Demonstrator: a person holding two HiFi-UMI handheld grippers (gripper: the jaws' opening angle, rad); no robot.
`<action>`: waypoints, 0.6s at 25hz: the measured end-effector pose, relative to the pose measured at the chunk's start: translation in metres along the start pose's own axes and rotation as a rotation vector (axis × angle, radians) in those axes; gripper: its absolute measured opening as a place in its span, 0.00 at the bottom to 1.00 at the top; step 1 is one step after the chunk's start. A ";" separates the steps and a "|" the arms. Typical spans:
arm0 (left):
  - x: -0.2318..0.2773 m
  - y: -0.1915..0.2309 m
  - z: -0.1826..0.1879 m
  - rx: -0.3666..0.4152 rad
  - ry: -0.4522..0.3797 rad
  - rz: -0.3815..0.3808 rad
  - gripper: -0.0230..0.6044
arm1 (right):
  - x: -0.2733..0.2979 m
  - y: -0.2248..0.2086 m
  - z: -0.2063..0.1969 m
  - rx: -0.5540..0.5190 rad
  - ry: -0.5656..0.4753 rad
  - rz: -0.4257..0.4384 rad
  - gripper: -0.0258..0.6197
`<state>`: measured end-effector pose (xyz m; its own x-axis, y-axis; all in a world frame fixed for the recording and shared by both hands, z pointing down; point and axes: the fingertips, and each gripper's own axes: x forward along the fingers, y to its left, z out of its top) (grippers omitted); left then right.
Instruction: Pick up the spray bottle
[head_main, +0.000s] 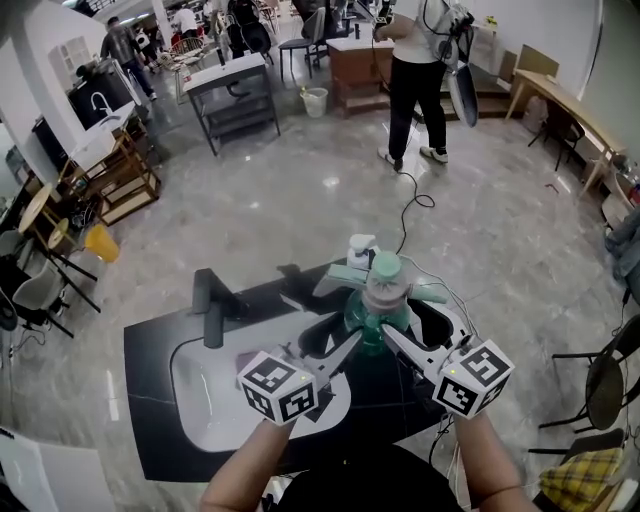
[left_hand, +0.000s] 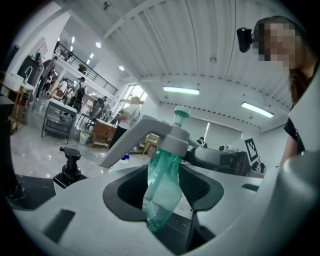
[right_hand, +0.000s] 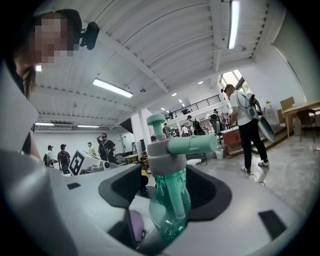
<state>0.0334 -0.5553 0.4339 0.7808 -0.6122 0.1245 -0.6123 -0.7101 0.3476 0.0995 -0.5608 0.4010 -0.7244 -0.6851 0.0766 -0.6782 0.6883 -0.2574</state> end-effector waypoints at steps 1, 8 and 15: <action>0.002 0.001 0.000 0.007 0.000 0.002 0.30 | 0.002 -0.001 0.001 -0.005 0.004 0.005 0.42; 0.020 0.004 0.002 0.051 0.002 -0.017 0.37 | 0.014 -0.006 0.003 -0.027 0.001 0.047 0.44; 0.034 0.006 0.004 0.112 -0.009 -0.027 0.41 | 0.024 -0.010 0.005 -0.042 0.003 0.095 0.45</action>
<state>0.0558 -0.5821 0.4371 0.7962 -0.5953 0.1080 -0.6016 -0.7604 0.2446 0.0894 -0.5849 0.4001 -0.7862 -0.6153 0.0567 -0.6107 0.7598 -0.2229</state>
